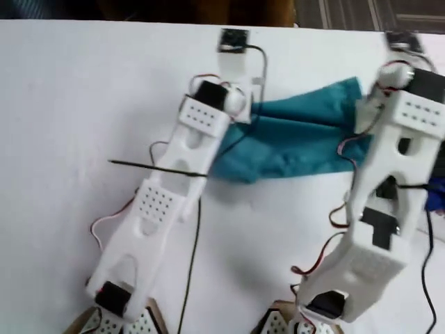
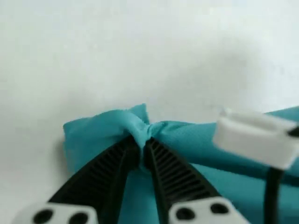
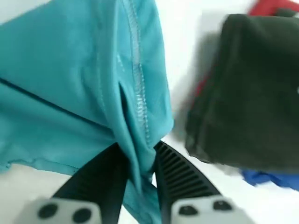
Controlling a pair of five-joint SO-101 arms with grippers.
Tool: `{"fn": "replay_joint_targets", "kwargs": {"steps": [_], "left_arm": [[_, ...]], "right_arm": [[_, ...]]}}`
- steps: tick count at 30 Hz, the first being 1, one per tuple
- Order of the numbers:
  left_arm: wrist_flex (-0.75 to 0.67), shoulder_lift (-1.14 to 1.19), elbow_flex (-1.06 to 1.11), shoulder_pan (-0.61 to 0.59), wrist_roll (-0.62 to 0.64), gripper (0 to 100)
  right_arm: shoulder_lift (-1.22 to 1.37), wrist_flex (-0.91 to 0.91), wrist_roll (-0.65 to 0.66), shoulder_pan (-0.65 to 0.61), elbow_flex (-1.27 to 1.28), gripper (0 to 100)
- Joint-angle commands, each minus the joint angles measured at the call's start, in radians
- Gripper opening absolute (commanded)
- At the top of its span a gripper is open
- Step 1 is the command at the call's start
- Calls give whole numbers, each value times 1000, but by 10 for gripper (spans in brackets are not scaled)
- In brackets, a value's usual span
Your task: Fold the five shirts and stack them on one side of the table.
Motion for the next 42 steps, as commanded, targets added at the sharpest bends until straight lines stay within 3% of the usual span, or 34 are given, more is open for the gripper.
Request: {"fn": "replay_joint_targets", "kwargs": {"steps": [1,10,17,22,28,32,37,42], "left_arm": [[-51,-21,-38,52,-106,42],[-184,-55,-38,255,-385,42],[-256,-44,-28,364,-470,42],[-272,-17,-35,396,-535,43],[-296,64,-38,393,-647,73],[-288,71,-36,384,-646,132],[-305,63,-39,361,-638,128],[-276,-18,-81,273,-448,132]], "right_arm": [[-119,21,11,136,-5,19],[-331,-22,77,403,115,19],[-444,-120,157,515,336,19],[-429,-354,152,516,628,19],[-315,-690,158,406,987,21],[-180,-727,160,367,993,59],[-62,-670,161,363,850,268],[-62,-463,206,355,643,323]]}}
